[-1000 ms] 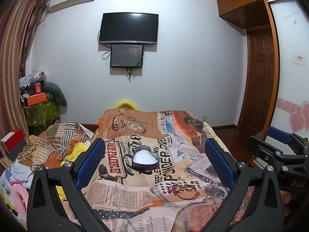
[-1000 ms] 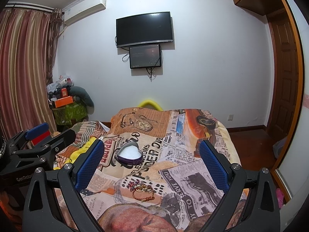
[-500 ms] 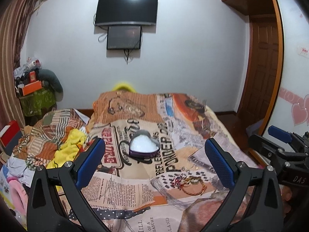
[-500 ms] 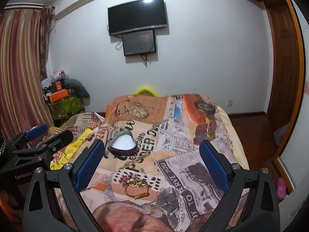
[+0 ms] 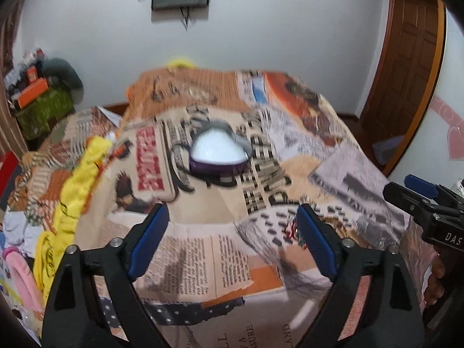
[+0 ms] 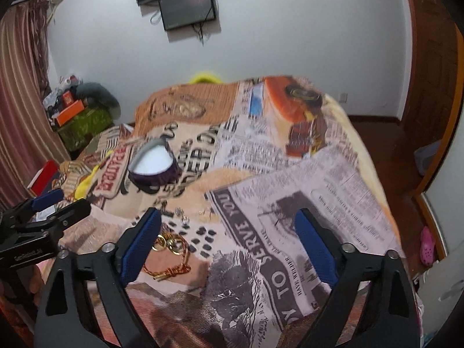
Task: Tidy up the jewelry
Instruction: 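Move both grippers down toward the jewelry pile beside the heart tin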
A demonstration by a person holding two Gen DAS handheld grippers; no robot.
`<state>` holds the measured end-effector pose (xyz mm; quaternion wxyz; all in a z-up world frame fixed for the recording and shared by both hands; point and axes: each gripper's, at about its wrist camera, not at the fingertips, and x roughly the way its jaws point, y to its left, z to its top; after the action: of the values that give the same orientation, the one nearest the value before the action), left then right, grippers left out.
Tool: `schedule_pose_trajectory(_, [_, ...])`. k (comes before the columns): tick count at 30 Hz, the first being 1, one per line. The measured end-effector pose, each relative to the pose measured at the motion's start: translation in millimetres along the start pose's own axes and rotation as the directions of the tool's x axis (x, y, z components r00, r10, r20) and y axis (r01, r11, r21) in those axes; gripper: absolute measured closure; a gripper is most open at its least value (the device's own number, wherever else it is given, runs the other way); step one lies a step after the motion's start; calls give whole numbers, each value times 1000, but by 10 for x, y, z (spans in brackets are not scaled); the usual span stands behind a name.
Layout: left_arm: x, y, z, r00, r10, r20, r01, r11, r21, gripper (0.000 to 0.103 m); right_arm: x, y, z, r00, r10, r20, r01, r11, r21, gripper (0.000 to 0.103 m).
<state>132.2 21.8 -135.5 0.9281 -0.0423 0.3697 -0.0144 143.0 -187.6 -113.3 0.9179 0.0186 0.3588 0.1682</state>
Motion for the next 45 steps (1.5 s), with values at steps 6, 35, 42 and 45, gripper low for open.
schedule_pose_trajectory(6, [250, -13, -30, 992, -70, -102, 68, 997, -21, 28, 182, -25, -26, 995, 69, -71, -70, 998, -9, 36])
schedule_pose_trajectory(35, [577, -255, -72, 970, -157, -187, 169, 984, 51, 95, 416, 35, -75, 969, 161, -186, -175, 983, -58, 59])
schedule_pose_trajectory(42, [458, -215, -25, 977, -151, -149, 160, 986, 53, 103, 377, 77, -92, 967, 168, -191, -184, 981, -69, 59])
schedule_pose_trajectory(45, [373, -164, 1, 980, -153, -129, 159, 986, 42, 103, 364, 108, -98, 967, 165, -192, -183, 980, -81, 60])
